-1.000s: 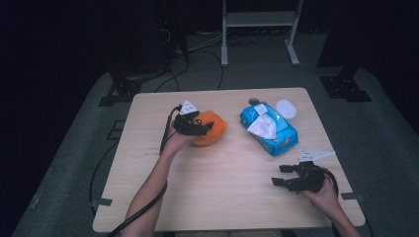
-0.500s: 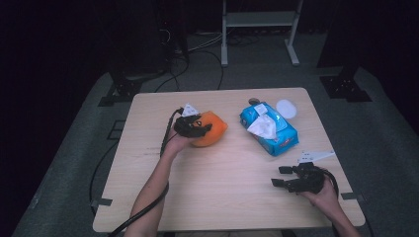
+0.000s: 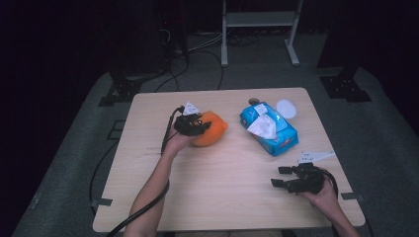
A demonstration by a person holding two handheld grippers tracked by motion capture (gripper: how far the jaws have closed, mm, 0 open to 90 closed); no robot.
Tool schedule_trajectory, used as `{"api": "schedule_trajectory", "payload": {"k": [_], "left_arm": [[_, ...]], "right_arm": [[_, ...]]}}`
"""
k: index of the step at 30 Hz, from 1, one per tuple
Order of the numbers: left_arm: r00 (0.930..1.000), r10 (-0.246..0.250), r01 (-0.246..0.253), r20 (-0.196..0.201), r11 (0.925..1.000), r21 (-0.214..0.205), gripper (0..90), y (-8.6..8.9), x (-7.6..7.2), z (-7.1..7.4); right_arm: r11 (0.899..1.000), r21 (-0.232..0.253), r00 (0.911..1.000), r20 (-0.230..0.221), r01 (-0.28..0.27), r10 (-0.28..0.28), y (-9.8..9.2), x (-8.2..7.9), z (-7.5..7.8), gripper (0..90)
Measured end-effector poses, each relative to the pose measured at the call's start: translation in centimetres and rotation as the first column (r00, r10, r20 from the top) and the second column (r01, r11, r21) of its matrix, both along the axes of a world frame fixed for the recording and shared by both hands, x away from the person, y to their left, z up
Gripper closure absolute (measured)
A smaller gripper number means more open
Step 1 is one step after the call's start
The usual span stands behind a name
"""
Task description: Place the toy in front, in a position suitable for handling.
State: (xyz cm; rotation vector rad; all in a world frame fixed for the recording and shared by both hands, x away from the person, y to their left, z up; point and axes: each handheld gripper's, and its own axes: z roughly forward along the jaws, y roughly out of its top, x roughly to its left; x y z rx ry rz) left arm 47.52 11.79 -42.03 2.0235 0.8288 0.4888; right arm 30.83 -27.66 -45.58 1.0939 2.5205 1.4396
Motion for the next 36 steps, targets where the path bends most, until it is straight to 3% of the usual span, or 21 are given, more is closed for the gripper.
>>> {"api": "schedule_trajectory", "payload": {"k": [10, 13, 18, 22, 24, 25, 26, 27, 28, 29, 30, 32, 33, 34, 36], "left_arm": [[0.9999, 0.000, 0.000, 0.015, 0.9994, -0.034, 58.2, -0.2, -0.6, 1.1], [0.9991, -0.029, 0.031, 0.032, 0.9981, -0.054, 58.2, -0.2, -1.4, 2.2], [0.9943, -0.083, 0.086, 0.067, 0.9955, -0.040, 58.2, -0.6, -2.8, 3.6], [0.9835, -0.137, 0.143, 0.118, 0.9888, -0.043, 58.2, -1.2, -4.8, 5.2], [0.9765, -0.170, 0.178, 0.133, 0.9825, -0.055, 58.2, -1.3, -6.0, 5.8], [0.9697, -0.195, 0.206, 0.147, 0.9769, -0.058, 58.2, -1.6, -7.2, 6.2], [0.9697, -0.195, 0.206, 0.147, 0.9769, -0.058, 58.2, -1.6, -7.2, 6.2], [0.9613, -0.228, 0.239, 0.154, 0.9693, -0.057, 58.2, -1.8, -8.5, 6.3], [0.9613, -0.228, 0.239, 0.154, 0.9693, -0.057, 58.2, -1.8, -8.5, 6.3], [0.9536, -0.259, 0.271, 0.153, 0.9606, -0.062, 58.2, -2.1, -9.7, 6.1], [0.9536, -0.259, 0.271, 0.153, 0.9606, -0.062, 58.2, -2.1, -9.7, 6.1], [0.9439, -0.294, 0.307, 0.151, 0.9488, -0.074, 58.2, -2.6, -11.5, 5.4], [0.9439, -0.294, 0.307, 0.151, 0.9488, -0.074, 58.2, -2.6, -11.5, 5.4], [0.9403, -0.308, 0.322, 0.145, 0.9428, -0.086, 58.2, -2.8, -12.4, 5.0], [0.9385, -0.316, 0.330, 0.139, 0.9393, -0.094, 58.2, -2.9, -12.8, 4.7]], "right_arm": [[1.000, -0.002, 1.0000, 0.005, 0.006, -0.006, 0.1, 0.0, 0.0, 30.7], [1.000, 0.001, 1.0000, 0.000, 0.009, -0.009, 0.0, 0.1, -0.1, 30.8], [1.000, -0.002, 1.0000, 0.006, 0.008, -0.008, 0.2, 0.1, 0.0, 30.8], [1.000, -0.005, 0.9999, 0.007, 0.011, -0.011, 0.2, 0.1, 0.0, 30.7], [1.000, -0.005, 0.9999, 0.006, 0.012, -0.012, 0.2, 0.1, 0.0, 30.7], [1.000, -0.005, 0.9998, 0.009, 0.016, -0.016, 0.1, 0.1, 0.0, 30.7], [1.000, -0.004, 0.9998, 0.009, 0.018, -0.018, 0.1, 0.1, 0.0, 30.7], [1.000, -0.002, 0.9998, 0.009, 0.021, -0.021, 0.0, 0.1, 0.0, 30.7], [1.000, -0.002, 0.9998, 0.009, 0.021, -0.021, 0.0, 0.1, 0.0, 30.7], [1.000, -0.004, 0.9996, 0.015, 0.023, -0.023, -0.1, 0.1, 0.0, 30.6], [1.000, -0.004, 0.9996, 0.015, 0.023, -0.023, -0.1, 0.1, 0.0, 30.6], [1.000, -0.005, 0.9995, 0.014, 0.028, -0.028, -0.1, 0.1, 0.1, 30.6], [1.000, -0.005, 0.9995, 0.014, 0.028, -0.028, -0.1, 0.1, 0.1, 30.6], [1.000, -0.004, 0.9994, 0.018, 0.031, -0.031, -0.2, 0.1, 0.1, 30.7], [0.999, -0.003, 0.9993, 0.019, 0.032, -0.032, -0.2, 0.1, 0.1, 30.7]]}}
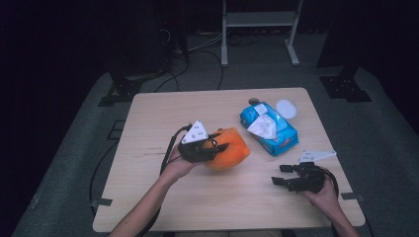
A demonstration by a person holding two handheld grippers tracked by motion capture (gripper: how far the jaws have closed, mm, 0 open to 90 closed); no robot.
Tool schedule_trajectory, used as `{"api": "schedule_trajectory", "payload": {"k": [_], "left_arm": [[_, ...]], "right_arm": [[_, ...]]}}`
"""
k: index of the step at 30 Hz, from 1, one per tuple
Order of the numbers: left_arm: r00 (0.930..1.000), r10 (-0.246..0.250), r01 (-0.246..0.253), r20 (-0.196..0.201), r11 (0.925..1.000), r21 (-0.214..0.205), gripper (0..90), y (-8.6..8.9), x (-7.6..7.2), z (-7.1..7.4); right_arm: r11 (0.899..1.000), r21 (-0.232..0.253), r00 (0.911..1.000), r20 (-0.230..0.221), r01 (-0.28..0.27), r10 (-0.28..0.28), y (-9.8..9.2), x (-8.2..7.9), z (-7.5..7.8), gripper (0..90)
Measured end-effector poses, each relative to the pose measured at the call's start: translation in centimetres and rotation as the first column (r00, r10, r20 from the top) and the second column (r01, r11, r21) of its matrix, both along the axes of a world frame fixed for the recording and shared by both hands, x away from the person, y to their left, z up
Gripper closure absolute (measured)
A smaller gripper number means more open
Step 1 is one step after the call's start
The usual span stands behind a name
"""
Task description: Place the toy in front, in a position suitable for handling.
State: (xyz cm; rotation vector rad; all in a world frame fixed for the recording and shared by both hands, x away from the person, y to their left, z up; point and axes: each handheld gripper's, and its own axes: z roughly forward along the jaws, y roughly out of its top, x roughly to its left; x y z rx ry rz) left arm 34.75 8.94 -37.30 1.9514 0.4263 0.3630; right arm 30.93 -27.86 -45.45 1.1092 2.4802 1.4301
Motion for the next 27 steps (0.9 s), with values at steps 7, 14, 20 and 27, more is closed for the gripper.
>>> {"api": "schedule_trajectory", "payload": {"k": [7, 14, 20, 27], "left_arm": [[0.9976, -0.066, 0.066, -0.021, 0.9977, 0.010, 58.1, -1.4, -2.7, -2.2], [0.9933, -0.112, 0.113, -0.031, 0.9931, 0.034, 57.8, -2.0, -3.8, -3.9], [0.9902, -0.121, 0.123, -0.069, 0.9922, 0.018, 56.6, -1.8, -4.2, -5.9], [0.9897, -0.134, 0.135, -0.051, 0.9906, 0.020, 43.4, -1.2, -5.3, -6.3]], "right_arm": [[1.000, -0.004, 1.0000, 0.002, 0.008, -0.008, -0.1, 0.1, 0.0, 30.3], [1.000, -0.002, 0.9996, 0.019, 0.021, -0.021, -0.3, 0.0, 0.2, 29.9], [0.999, -0.010, 0.9972, 0.058, 0.048, -0.047, -0.6, 0.0, 0.8, 29.2], [0.997, -0.008, 0.9869, 0.145, 0.073, -0.071, -0.4, 1.5, 3.3, 29.6]]}}
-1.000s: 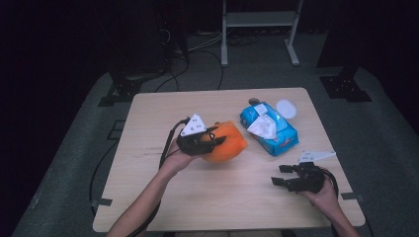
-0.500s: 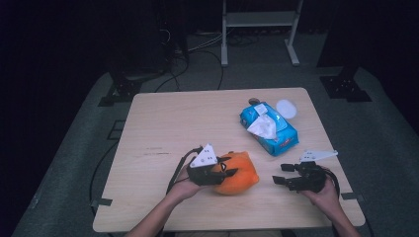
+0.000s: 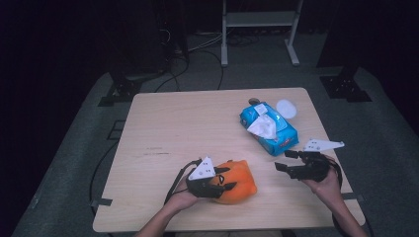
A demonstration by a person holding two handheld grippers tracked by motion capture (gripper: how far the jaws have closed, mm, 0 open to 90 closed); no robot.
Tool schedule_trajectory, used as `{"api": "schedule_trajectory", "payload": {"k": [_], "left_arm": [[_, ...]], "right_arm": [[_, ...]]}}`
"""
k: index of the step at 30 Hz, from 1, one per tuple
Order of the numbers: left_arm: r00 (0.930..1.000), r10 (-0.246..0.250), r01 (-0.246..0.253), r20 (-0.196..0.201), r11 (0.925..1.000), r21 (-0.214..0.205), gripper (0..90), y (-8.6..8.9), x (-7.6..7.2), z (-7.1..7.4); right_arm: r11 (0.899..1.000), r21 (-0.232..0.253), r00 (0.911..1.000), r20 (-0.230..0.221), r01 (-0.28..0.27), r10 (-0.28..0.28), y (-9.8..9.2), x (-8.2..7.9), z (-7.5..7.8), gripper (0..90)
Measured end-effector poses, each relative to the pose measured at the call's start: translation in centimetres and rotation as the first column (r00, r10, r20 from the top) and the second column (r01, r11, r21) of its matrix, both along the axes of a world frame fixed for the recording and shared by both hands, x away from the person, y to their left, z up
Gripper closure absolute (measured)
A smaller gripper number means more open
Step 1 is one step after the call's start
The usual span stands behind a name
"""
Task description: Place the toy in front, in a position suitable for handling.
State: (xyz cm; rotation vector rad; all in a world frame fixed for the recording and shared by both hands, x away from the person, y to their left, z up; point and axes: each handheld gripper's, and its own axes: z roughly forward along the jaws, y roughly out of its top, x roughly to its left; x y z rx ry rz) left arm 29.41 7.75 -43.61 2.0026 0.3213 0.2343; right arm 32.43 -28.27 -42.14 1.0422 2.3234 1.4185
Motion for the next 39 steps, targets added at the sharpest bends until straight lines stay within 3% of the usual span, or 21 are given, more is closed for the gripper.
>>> {"api": "schedule_trajectory", "payload": {"k": [3, 6, 7, 8, 9, 10, 11, 15, 19, 21, 24, 28, 30, 39], "left_arm": [[0.9999, -0.008, 0.008, 0.016, 1.0000, 0.005, 40.6, 0.0, -0.2, 0.0], [0.9997, -0.018, 0.018, 0.017, 0.9998, -0.002, 36.2, -0.1, -0.4, -0.2], [0.9997, -0.018, 0.018, 0.015, 0.9998, -0.005, 35.1, -0.1, -0.4, -0.1], [0.9998, -0.019, 0.018, -0.012, 0.9997, -0.017, 30.4, 0.0, -0.4, 0.0], [0.9998, -0.019, 0.018, -0.012, 0.9997, -0.017, 29.8, 0.0, -0.4, 0.0], [0.9998, -0.018, 0.018, -0.011, 0.9997, -0.018, 28.8, 0.1, -0.4, 0.2], [0.9998, -0.018, 0.018, -0.009, 0.9996, -0.020, 28.8, 0.1, -0.4, 0.2], [0.9998, -0.014, 0.014, -0.015, 0.9997, -0.018, 24.8, 0.2, -0.3, 0.5], [0.9999, -0.013, 0.013, 0.000, 0.9998, -0.012, 20.2, 0.4, -0.5, 1.0], [0.9998, -0.015, 0.015, -0.009, 0.9990, -0.043, 18.8, 0.7, -0.5, 1.3], [1.0000, -0.007, 0.007, -0.007, 0.9990, -0.044, 17.3, 1.2, -0.6, 1.5], [1.0000, 0.000, 0.000, -0.004, 0.9997, -0.025, 16.9, 1.5, -0.7, 1.4], [1.0000, 0.003, -0.003, 0.003, 0.9999, -0.011, 16.9, 1.7, -0.8, 1.3], [0.9998, 0.016, -0.016, 0.014, 0.9996, 0.023, 15.8, 2.0, -0.8, 0.8]], "right_arm": [[1.000, -0.008, 0.9996, 0.028, -0.004, 0.005, 0.3, 0.5, 0.8, 29.6], [0.999, -0.045, 0.9983, 0.058, -0.008, 0.010, 1.2, 1.9, 1.7, 29.5], [0.999, -0.053, 0.9982, 0.060, -0.009, 0.012, 1.4, 2.3, 1.8, 29.5], [0.997, -0.074, 0.9984, 0.054, -0.012, 0.016, 2.0, 3.7, 1.9, 30.0], [0.997, -0.074, 0.9984, 0.054, -0.012, 0.016, 2.0, 3.7, 1.9, 30.0], [0.997, -0.079, 0.9987, 0.051, -0.004, 0.008, 2.3, 5.0, 2.0, 30.4], [0.997, -0.079, 0.9987, 0.051, -0.004, 0.008, 2.3, 5.0, 2.0, 30.4], [0.997, -0.077, 0.9989, 0.046, 0.017, -0.013, 2.9, 8.3, 2.1, 30.3], [0.993, -0.107, 0.9968, 0.068, 0.049, -0.042, 3.8, 10.3, 2.2, 30.4], [0.993, -0.105, 0.9971, 0.062, 0.050, -0.044, 4.2, 11.2, 2.2, 30.6], [0.991, -0.118, 0.9975, 0.046, 0.059, -0.054, 4.7, 12.4, 1.8, 32.3], [0.989, -0.131, 0.9973, 0.019, 0.072, -0.070, 5.1, 13.3, 1.0, 36.6], [0.983, -0.158, 0.9955, 0.000, 0.093, -0.094, 5.3, 14.0, 0.2, 42.6], [0.975, -0.161, 0.9864, -0.027, 0.156, -0.162, 4.8, 14.1, -0.7, 62.8]]}}
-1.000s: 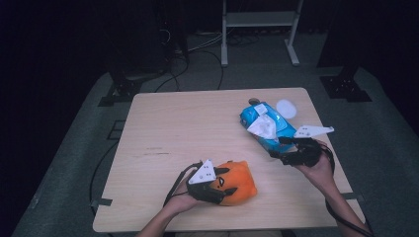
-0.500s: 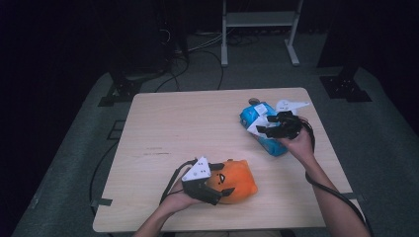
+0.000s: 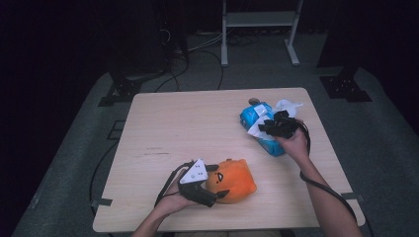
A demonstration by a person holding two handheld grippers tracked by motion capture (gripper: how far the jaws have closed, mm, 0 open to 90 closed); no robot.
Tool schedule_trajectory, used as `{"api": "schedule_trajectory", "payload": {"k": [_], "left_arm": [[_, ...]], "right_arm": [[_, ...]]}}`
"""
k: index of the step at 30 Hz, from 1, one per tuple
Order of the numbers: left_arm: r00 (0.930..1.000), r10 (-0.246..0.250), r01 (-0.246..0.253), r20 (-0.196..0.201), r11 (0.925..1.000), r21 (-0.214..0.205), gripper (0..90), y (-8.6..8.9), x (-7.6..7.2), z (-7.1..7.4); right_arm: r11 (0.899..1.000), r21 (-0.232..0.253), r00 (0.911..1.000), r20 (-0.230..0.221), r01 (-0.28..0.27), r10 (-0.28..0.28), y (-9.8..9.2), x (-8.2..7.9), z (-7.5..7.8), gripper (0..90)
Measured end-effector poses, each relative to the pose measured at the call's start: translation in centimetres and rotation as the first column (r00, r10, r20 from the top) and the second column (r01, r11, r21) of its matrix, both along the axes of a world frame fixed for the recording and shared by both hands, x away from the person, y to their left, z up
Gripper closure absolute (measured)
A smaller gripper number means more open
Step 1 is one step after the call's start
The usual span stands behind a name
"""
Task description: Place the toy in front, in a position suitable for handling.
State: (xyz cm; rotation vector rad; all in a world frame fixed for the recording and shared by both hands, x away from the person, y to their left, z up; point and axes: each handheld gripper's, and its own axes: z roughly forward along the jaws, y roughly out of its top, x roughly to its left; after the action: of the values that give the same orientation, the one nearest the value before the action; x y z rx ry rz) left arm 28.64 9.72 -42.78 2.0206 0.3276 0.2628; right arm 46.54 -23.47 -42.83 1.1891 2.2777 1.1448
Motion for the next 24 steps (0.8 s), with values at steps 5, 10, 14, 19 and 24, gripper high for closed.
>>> {"api": "schedule_trajectory", "payload": {"k": [5, 10, 14, 19, 24], "left_arm": [[1.0000, 0.003, -0.003, 0.001, 1.0000, 0.002, 15.8, 0.0, 0.0, 0.0], [0.9999, 0.001, -0.001, 0.012, 1.0000, 0.008, 15.8, 0.0, 0.0, -0.1], [0.9999, 0.005, -0.005, 0.016, 0.9999, 0.014, 15.8, 0.1, 0.0, -0.1], [0.9996, 0.009, -0.009, 0.025, 0.9997, 0.023, 15.8, 0.2, 0.0, -0.1], [0.9996, 0.016, -0.017, 0.024, 0.9996, 0.022, 15.8, 0.3, 0.0, -0.2]], "right_arm": [[1.000, 0.011, 0.9997, -0.007, 0.022, -0.022, -0.4, 0.1, -0.1, 71.5], [0.999, 0.010, 0.9989, -0.023, 0.041, -0.040, -0.4, 0.1, 0.1, 76.4], [0.998, 0.042, 0.9987, -0.026, 0.044, -0.043, -1.1, 0.2, 0.3, 85.1], [0.997, 0.065, 0.9984, -0.044, 0.038, -0.035, -1.6, 0.0, 0.5, 86.6], [0.996, 0.086, 0.9992, -0.036, 0.020, -0.017, -1.9, -0.4, 1.1, 86.9]]}}
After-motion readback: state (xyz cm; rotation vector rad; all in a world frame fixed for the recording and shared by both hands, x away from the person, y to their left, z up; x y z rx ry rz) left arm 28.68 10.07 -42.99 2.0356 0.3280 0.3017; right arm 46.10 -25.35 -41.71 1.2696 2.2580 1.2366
